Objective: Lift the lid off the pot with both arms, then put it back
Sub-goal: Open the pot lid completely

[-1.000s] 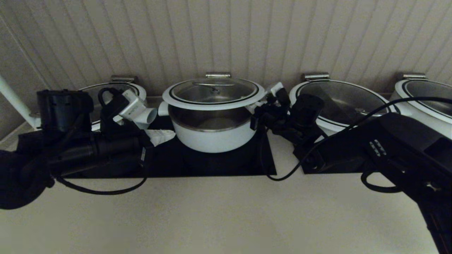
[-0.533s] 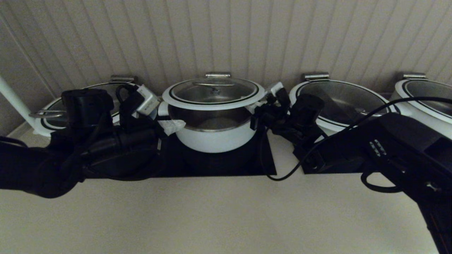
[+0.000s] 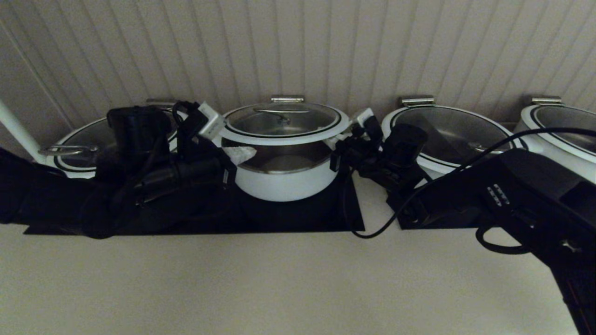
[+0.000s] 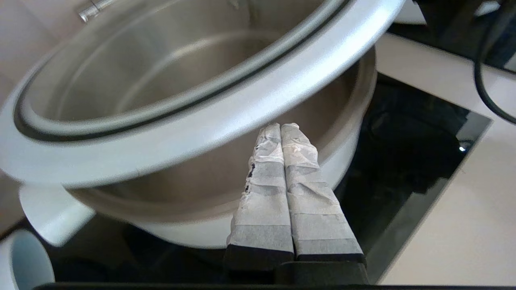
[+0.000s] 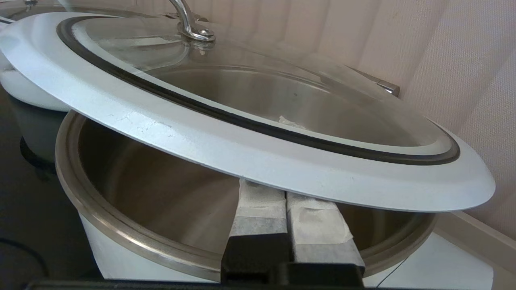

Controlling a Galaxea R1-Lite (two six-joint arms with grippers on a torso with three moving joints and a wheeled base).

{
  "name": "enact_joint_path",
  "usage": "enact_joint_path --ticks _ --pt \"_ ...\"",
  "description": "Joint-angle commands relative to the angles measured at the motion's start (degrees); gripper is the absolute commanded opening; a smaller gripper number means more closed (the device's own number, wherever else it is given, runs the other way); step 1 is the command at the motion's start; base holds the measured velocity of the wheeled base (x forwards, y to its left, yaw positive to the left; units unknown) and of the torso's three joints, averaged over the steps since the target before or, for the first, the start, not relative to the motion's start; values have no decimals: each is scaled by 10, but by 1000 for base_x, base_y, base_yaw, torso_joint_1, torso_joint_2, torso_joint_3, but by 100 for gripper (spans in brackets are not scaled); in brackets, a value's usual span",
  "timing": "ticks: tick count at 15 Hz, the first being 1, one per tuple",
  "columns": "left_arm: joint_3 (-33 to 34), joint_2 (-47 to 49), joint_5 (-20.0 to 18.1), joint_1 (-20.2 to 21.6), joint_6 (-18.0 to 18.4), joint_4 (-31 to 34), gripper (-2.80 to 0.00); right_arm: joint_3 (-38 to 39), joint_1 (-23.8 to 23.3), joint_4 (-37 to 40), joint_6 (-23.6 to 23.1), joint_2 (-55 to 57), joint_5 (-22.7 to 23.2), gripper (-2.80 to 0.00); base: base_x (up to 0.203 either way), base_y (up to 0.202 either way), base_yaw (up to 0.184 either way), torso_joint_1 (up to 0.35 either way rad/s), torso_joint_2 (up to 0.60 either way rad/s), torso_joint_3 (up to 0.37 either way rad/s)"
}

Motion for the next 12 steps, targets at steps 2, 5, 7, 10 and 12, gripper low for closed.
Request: enact_joint_path --ticks 2,5,7,10,12 --pt "-28 23 -1 0 0 -1 -280 0 0 -5 -1 -2 1 -280 0 0 0 0 0 0" --pt "-39 31 0 0 0 -2 -280 1 0 -6 -2 -4 1 -280 0 0 0 0 0 0" --pt "-43 35 0 0 0 -2 -280 6 0 -8 -3 -7 1 -280 0 0 0 0 0 0" --pt "-43 36 0 0 0 -2 -280 35 -1 -10 -3 -24 1 -280 0 0 0 0 0 0" --pt "-43 36 0 0 0 -2 -280 74 -4 -15 -5 -42 1 -280 0 0 0 0 0 0"
